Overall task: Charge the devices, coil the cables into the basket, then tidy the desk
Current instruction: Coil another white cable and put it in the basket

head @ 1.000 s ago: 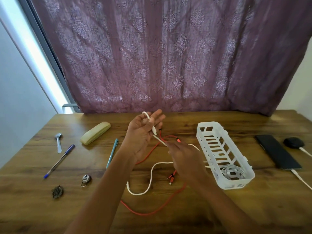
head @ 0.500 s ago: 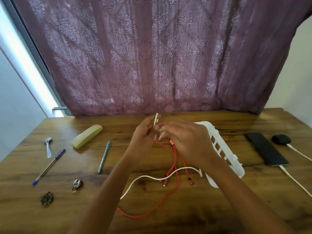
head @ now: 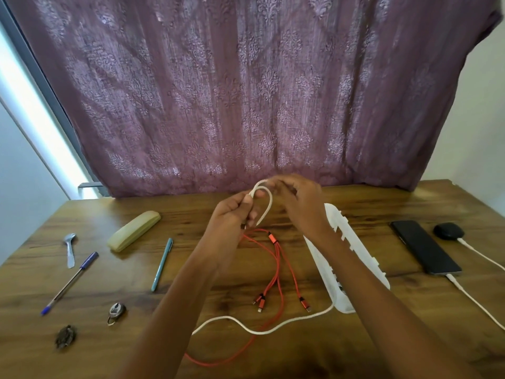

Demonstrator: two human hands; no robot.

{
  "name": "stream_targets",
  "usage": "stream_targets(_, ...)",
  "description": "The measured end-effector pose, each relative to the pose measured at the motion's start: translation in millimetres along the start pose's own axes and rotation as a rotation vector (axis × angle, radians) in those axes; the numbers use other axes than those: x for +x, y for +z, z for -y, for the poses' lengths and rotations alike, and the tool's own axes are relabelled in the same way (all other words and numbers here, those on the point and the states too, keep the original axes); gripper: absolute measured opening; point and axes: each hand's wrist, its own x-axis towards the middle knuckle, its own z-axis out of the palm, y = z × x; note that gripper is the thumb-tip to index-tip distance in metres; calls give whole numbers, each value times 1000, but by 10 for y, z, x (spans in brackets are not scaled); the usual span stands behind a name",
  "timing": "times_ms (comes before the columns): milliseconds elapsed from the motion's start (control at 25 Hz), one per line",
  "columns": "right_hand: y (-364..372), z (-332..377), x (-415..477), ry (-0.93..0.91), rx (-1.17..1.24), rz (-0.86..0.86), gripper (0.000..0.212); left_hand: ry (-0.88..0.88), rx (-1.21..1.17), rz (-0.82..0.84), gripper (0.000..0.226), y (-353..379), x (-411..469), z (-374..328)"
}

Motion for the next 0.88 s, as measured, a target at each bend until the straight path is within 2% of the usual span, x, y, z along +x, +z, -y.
stream_targets(120, 124, -89, -137, 105, 35, 37, 34, -49, -224, -12, 28, 2, 50, -58)
stream_targets(280, 292, -217, -417, 164, -138, 142, 28, 10, -393, -115, 27, -9, 139, -88)
stream_targets(360, 320, -203, -623, 95, -254, 184, 29, 56, -407, -156, 24, -22, 184, -112)
stream_targets(480, 286, -180, -833, -264, -504, 120, 25, 92, -348, -242, 19, -79, 242, -92)
stream_targets(600, 131, -64, -843, -476, -560, 158, 15, 59, -250, -328, 21, -185, 273, 52)
stream_targets(640, 82, -24, -825, -509, -559, 167, 9, 44, -201, -341, 25, -208, 273, 106)
stream_targets(760, -34, 70, -670, -506, -594, 91, 20, 38, 4, -311, 23, -125, 225, 214)
stream_targets(880, -149, 124, -449, -497, -598, -38, 8, 49, 167, -220, 19, -23, 171, 257)
